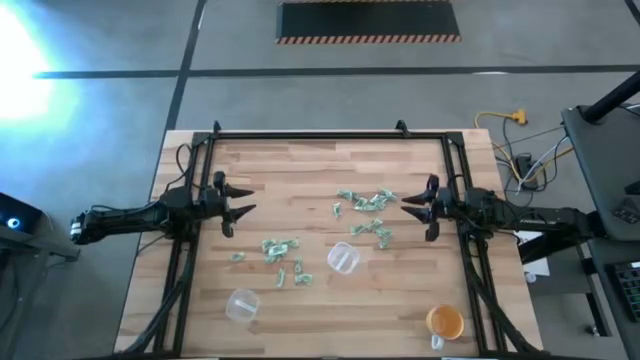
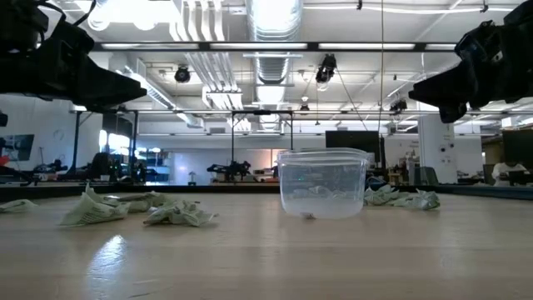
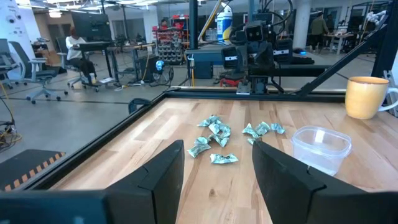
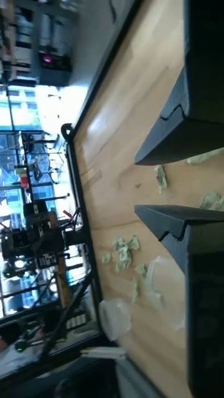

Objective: Pick and place items into bin
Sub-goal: Put the light green packet into the bottom transparent bin

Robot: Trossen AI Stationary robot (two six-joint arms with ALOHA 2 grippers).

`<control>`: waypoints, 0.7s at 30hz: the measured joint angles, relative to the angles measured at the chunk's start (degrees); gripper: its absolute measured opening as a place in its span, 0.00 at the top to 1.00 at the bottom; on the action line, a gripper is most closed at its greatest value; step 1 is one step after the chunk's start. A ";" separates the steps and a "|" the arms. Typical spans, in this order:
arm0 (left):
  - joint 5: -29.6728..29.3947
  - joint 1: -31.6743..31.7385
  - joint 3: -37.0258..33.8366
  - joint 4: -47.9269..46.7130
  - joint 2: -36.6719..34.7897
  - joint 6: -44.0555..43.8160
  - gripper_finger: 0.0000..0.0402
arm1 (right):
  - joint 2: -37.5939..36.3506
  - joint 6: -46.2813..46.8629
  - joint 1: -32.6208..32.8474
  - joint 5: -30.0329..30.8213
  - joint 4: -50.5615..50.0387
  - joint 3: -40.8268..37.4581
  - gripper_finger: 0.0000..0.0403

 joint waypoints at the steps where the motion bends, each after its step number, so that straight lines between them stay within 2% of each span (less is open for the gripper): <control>1: -0.01 0.00 0.00 0.00 0.00 0.00 0.57 | 0.00 1.48 0.02 0.01 0.00 0.00 0.74; 12: 0.01 0.00 0.00 0.00 0.00 0.00 0.57 | 0.00 3.62 -0.04 0.20 0.44 0.00 0.74; 18: 0.00 -0.01 0.00 0.01 0.00 0.00 0.57 | -0.02 0.36 -0.04 0.44 8.58 0.00 0.74; 21: 0.00 0.00 0.00 0.02 0.00 0.00 0.57 | -0.02 0.85 -0.04 0.44 9.60 0.00 0.74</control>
